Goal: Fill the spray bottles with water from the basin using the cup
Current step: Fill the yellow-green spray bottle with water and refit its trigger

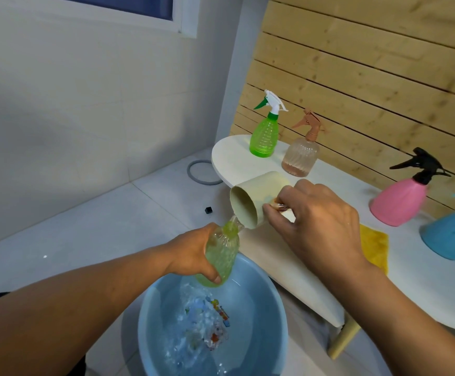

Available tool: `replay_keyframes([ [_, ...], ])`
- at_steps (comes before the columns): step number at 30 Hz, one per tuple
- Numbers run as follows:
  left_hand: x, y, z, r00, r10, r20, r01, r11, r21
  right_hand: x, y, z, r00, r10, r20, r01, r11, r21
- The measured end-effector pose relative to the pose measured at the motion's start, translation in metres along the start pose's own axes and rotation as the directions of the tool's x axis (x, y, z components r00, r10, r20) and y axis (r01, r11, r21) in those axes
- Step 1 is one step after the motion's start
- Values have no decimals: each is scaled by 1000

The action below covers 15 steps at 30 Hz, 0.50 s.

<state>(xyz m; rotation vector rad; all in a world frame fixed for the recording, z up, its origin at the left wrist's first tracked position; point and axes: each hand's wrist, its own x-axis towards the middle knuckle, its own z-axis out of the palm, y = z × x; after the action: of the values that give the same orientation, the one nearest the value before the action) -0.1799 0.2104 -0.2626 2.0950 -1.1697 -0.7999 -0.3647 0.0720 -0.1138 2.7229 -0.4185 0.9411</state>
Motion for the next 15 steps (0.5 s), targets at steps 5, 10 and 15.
replay_keyframes([
  [5,1,5,2,1000,8,2,-8,1000,-24,-4,-2,0,983,-151,-100,143,987,-78],
  [10,2,5,3,1000,16,-2,-16,998,-66,-8,-4,2,945,-273,-178,257,960,-108],
  [15,2,6,3,1000,12,-12,-13,993,-115,-10,-3,5,977,-185,-105,180,982,-49],
])
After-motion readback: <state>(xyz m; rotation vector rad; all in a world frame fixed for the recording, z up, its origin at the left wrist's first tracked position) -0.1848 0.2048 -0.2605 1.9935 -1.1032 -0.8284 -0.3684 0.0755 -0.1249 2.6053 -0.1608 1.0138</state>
